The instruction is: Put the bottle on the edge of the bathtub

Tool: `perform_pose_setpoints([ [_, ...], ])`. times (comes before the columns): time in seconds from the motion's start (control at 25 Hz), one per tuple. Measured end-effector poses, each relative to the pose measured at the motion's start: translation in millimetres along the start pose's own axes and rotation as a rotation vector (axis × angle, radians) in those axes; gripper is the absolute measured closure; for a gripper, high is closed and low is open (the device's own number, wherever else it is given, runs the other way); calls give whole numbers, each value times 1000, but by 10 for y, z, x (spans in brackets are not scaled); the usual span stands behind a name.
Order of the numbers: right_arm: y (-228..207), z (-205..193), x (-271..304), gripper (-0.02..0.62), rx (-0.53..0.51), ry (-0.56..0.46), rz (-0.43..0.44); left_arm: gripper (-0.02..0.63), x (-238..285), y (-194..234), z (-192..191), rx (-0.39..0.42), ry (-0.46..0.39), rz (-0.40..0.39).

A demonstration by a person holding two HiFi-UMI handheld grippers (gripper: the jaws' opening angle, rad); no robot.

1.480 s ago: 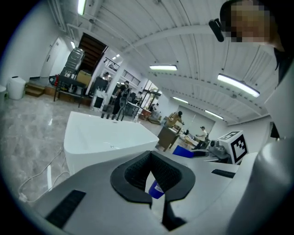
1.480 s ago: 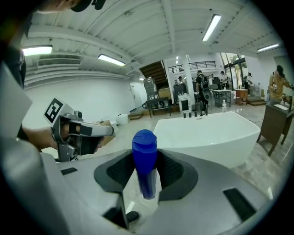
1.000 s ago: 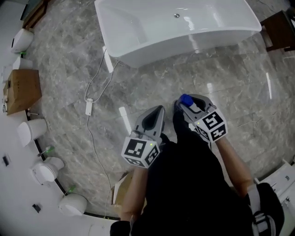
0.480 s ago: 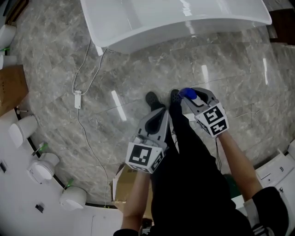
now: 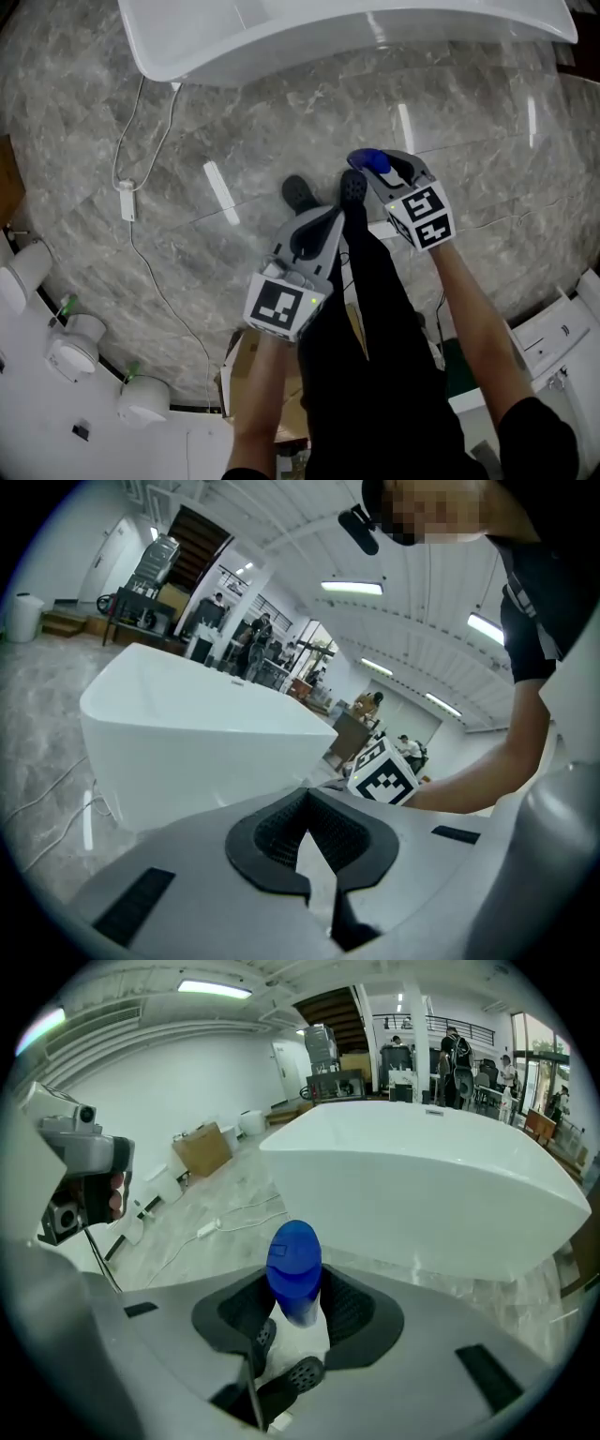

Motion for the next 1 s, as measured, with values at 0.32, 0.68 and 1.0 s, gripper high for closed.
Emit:
perform_pose_setpoints([
  [0.32,-252,-276,1136,443,-9,82,-22,595,573,619,-512,24,66,-24],
  [0.68,-603,-690,2329,445,-24,204,-37,595,1003,1141,-1009,-23,91,21],
  [1.0,-893,-764,3241,445,-123,242,-62,595,1339,1661,-1338,-26,87,74],
])
Point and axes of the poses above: the fingertips, and each gripper's own axes: x forward along the fingers, y to its left, z out of its top, the point moved 4 cm from there along -x, backward along the fingers, and after that the axes turned 10 degrees about y, right-handed, at the moved point
